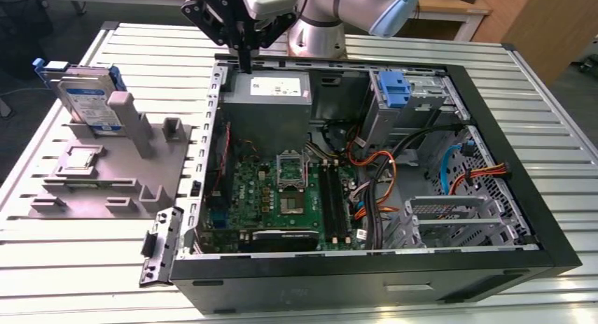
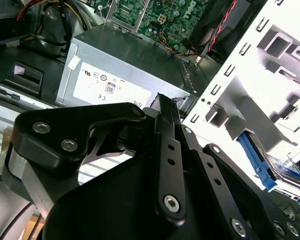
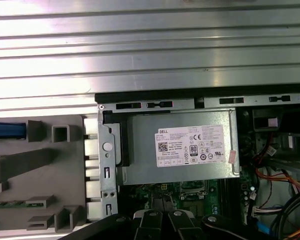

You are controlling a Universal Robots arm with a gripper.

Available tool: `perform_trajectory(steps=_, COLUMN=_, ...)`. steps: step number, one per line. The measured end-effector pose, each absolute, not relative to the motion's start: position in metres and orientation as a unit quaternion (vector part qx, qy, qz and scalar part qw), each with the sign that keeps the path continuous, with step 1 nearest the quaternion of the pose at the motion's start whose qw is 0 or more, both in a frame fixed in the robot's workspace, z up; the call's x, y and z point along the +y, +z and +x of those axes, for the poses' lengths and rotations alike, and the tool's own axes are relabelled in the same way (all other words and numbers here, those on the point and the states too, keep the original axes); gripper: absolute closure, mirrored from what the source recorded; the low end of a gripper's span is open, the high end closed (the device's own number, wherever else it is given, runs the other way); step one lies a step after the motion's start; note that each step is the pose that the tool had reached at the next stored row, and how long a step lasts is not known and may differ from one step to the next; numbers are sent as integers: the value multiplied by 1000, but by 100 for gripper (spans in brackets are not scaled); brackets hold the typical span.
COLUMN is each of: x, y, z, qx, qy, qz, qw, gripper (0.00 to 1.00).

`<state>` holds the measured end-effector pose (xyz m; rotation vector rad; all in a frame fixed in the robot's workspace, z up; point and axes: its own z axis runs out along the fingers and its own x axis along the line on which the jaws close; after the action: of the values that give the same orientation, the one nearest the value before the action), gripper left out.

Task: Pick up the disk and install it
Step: 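Reach for the disk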

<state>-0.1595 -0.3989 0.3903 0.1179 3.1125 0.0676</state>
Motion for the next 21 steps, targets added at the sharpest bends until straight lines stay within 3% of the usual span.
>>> perform_trajectory(steps=21, x=-399, y=389, z=-164, qx=999, qy=22, qz=38, qw=13, gripper=90)
